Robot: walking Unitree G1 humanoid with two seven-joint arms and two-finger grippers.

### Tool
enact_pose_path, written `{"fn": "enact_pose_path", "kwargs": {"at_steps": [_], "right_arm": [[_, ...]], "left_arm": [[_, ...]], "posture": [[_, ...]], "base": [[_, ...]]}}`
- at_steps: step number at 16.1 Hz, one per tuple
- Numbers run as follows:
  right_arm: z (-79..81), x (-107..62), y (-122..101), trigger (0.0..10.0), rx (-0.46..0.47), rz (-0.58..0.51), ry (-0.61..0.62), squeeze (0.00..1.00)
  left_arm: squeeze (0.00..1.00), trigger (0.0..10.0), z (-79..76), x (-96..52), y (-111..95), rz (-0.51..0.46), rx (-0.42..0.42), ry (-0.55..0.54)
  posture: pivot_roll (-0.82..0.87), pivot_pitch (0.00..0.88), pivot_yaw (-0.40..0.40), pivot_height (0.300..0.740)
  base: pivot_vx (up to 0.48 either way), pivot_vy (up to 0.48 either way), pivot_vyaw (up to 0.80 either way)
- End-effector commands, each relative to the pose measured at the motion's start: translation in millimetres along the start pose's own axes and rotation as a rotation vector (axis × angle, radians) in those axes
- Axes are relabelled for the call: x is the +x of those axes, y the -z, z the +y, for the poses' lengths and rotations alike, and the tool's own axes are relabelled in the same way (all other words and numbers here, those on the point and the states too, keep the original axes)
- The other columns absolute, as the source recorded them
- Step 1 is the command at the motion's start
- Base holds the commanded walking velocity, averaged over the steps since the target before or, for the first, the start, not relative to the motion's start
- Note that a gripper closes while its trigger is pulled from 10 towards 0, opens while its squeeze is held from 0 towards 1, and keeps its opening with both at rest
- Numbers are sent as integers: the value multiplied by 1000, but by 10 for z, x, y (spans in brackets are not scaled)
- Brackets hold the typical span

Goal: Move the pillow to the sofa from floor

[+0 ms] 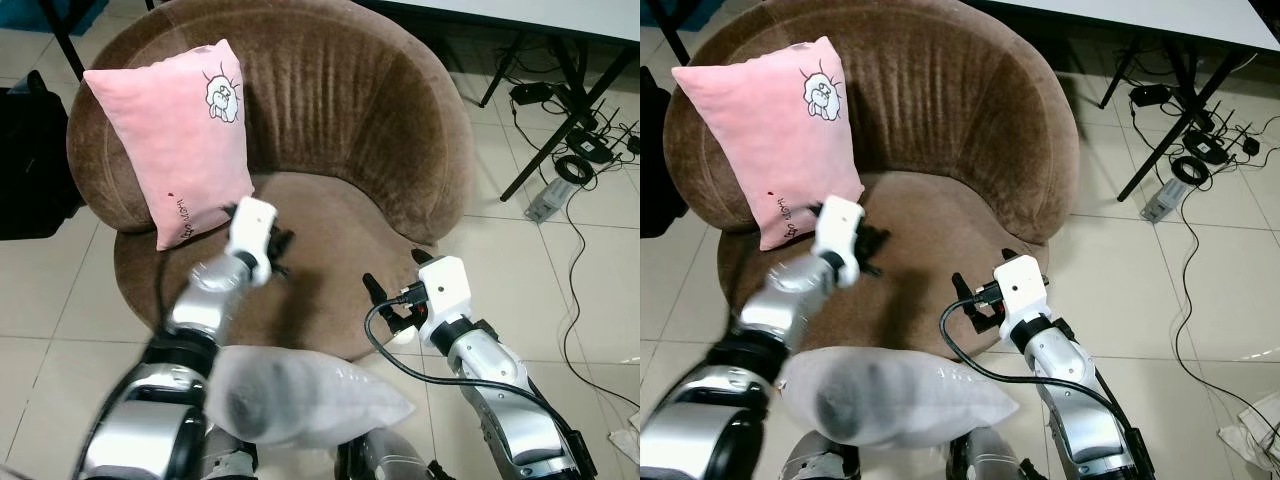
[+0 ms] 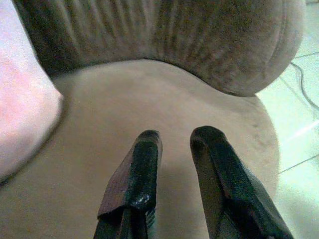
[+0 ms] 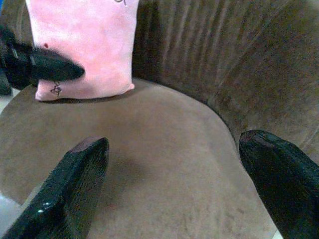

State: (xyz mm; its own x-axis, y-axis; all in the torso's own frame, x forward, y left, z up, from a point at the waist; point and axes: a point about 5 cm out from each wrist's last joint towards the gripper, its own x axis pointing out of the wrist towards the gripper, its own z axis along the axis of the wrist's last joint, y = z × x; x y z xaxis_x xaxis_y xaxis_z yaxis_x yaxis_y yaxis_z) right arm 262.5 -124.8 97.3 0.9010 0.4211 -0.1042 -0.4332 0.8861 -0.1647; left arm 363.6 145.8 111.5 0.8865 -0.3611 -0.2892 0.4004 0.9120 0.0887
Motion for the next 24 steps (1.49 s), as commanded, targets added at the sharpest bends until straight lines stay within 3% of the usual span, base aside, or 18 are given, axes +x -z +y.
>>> {"fn": "enact_pose_path", "kwargs": {"at_steps": [1, 3, 5, 7, 8, 10, 13, 15, 17, 18, 20, 22, 24], "right_arm": [[-44, -42, 53, 10000, -3, 18, 10, 184], [-55, -41, 60, 10000, -7, 20, 10, 180], [-135, -8, 79, 10000, -39, 25, 32, 176], [-187, -11, 112, 10000, -47, 38, 34, 180], [-203, -14, 120, 10000, -45, 42, 34, 176], [-198, -13, 146, 10000, -46, 54, 25, 180], [-189, -11, 204, 10000, -48, 70, 12, 180], [-200, -10, 219, 10000, -48, 74, 12, 180], [-197, 34, 191, 10000, -49, 59, 16, 176], [-190, 50, 178, 10000, -46, 52, 16, 176], [-167, 65, 178, 10000, -46, 50, 5, 176], [-158, 74, 179, 10000, -49, 51, -2, 176], [-164, 72, 172, 10000, -52, 48, -4, 180]], "left_arm": [[0, 10000, 16, -43, -88, 9, 54, 37], [0, 10000, 36, -140, -153, 29, 136, 90], [0, 10000, -257, -366, 247, 192, 235, 395], [0, 10000, -475, -545, 442, 253, 226, 554], [0, 10000, -605, -602, 417, 239, 192, 608], [0, 10000, -695, -644, 307, 214, 147, 634], [0, 10000, -589, -781, 27, 171, 177, 660], [0, 10000, -570, -850, -51, 163, 187, 676], [0, 10000, -523, -804, 239, 276, 178, 643], [0, 10000, -453, -752, 488, 372, 198, 592], [0, 10000, -373, -717, 952, 537, 138, 563], [0, 10000, -317, -725, 1246, 650, 98, 527], [0, 10000, -291, -744, 1376, 697, 85, 523]], "posture": [[-121, 226, -102, 740], [-118, 224, -104, 740], [-109, 214, -106, 740], [-107, 212, -107, 740], [-104, 211, -111, 740], [-101, 208, -115, 740], [-91, 201, -116, 740], [-91, 201, -116, 740], [-83, 200, -112, 740], [-83, 204, -114, 740], [-82, 211, -120, 740], [-89, 213, -128, 740], [-99, 215, -132, 740]], "base": [[0, 0, 0], [0, 0, 0], [0, 0, 0], [0, 0, 0], [0, 0, 0], [0, 0, 0], [0, 0, 0], [0, 0, 0], [0, 0, 0], [0, 0, 0], [0, 0, 0], [0, 0, 0], [0, 0, 0]]}}
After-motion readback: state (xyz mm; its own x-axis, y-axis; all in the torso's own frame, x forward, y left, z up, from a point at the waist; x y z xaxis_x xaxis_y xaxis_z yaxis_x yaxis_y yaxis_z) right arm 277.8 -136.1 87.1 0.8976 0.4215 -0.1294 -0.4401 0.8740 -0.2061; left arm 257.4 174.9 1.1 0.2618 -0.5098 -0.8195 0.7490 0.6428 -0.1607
